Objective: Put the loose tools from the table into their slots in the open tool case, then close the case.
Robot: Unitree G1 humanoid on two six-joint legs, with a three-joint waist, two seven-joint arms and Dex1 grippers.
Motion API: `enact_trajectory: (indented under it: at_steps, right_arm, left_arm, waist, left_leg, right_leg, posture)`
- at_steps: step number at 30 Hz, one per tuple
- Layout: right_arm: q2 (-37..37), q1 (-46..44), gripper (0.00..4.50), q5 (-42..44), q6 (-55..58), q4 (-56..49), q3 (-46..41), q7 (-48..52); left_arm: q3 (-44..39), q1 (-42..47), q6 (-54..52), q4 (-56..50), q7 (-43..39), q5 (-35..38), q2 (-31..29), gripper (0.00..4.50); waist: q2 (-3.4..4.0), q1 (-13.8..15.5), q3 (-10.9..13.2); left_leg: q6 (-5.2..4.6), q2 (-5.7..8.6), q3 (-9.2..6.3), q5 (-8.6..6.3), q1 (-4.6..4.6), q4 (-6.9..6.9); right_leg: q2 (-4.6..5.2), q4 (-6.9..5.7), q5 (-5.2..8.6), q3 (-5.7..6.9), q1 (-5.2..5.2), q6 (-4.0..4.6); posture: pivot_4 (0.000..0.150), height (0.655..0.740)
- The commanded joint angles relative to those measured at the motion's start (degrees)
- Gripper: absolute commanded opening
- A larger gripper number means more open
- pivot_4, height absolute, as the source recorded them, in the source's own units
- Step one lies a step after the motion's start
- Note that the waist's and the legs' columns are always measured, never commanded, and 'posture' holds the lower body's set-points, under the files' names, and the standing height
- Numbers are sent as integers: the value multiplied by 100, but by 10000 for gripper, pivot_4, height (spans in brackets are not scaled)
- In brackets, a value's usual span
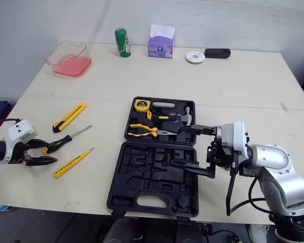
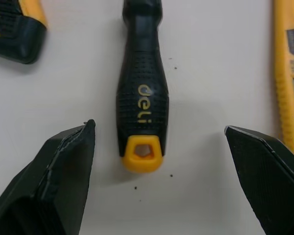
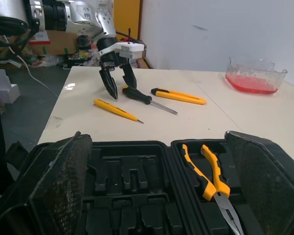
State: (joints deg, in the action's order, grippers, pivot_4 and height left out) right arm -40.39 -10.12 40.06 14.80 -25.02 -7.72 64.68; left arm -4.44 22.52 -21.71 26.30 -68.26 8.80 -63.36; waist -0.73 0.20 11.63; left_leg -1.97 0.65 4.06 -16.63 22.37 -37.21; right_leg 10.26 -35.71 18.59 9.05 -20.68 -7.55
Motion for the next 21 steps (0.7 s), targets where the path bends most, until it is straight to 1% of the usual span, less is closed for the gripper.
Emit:
enact_trajectory:
  at_steps: [1, 5, 6, 7, 8, 9, 13, 14, 15, 19, 21]
  right_arm:
    - [22, -47, 45000, 21, -129, -86, -63, 28]
    - [-2, -55, 45000, 17, -99, -102, -51, 41]
    - [-11, -51, 45000, 14, -100, -106, -54, 49]
    - [-18, -46, 45000, 12, -103, -107, -61, 56]
    - [-20, -44, 45000, 10, -106, -110, -71, 53]
    - [-22, -40, 45000, 9, -107, -116, -82, 49]
    - [-27, -17, 45000, 3, -105, -146, -106, 29]
    - [-34, -9, 45000, 0, -104, -155, -110, 28]
    - [-38, -2, 45000, 2, -100, -163, -116, 23]
    - [-46, 8, 45000, 3, -93, -179, -123, 13]
    - [-80, -26, 45000, -25, -118, -98, -188, 16]
  left_arm:
    - [-51, 153, -22, -28, 32, 41, 70, 44306]
    - [78, 143, 72, 41, 0, -148, 25, 44306]
    - [190, 52, 232, 24, -96, -272, -72, 44306]
    - [218, 7, 249, -3, -156, -297, -104, 40383]
    - [175, 20, 105, -20, -143, -241, -82, 39058]
    - [124, 39, 2, -22, -125, -190, -59, 36658]
    - [122, -3, 106, 49, -103, -277, -105, 19151]
    - [104, -19, 82, 39, -127, -253, -107, 13081]
    - [81, -27, 74, 29, -129, -236, -105, 10360]
    - [-17, -12, 110, 32, -90, -189, -94, 10340]
    - [-353, 125, 433, -107, -74, 74, -31, 10340]
  waist:
    - [0, -1, 0]
    - [0, -15, 0]
    - [0, -22, 0]
    - [0, -30, 0]
    - [0, -36, 0]
    - [0, -38, 0]
    - [0, -33, 0]
    - [0, -33, 0]
    - [0, -35, 0]
    - [0, -37, 0]
    - [-1, -33, 0]
  left_leg:
    - [0, 0, 0, 0, 0, 0]
    - [0, 0, 1, 0, 0, 0]
    - [0, 0, 1, 0, -1, 1]
    - [0, 0, 2, 0, -1, 0]
    - [1, 0, 2, 0, -2, 1]
    - [1, 0, 4, 0, -3, 2]
    - [1, 0, 5, 0, -3, 1]
    - [1, 0, 5, 0, -3, 1]
    - [0, 0, 5, 0, -3, 1]
    - [1, 0, 5, 0, -3, 2]
    - [1, 0, 5, 0, -3, 1]
  right_leg:
    - [0, -1, 0, -1, 0, 0]
    - [-1, 0, 0, 0, 0, 0]
    - [-1, -1, 0, 0, 0, 0]
    - [-1, -1, 0, -1, -1, 0]
    - [-1, 0, 0, -1, 0, 0]
    - [-1, 0, 0, -3, 0, 0]
    - [0, -1, 0, -4, -1, 0]
    - [0, -1, 0, -3, -1, 0]
    - [0, -1, 0, -3, -1, 0]
    - [-1, -1, 0, -3, -1, 0]
    - [-1, -1, 0, -3, -1, 0]
  posture:
    - [1500, 7400]
    - [1500, 7400]
    - [1500, 7400]
    - [1500, 7400]
    - [1500, 7400]
    - [1500, 7400]
    - [1500, 7400]
    - [1500, 7400]
    - [1500, 7400]
    - [1500, 7400]
    - [1500, 7400]
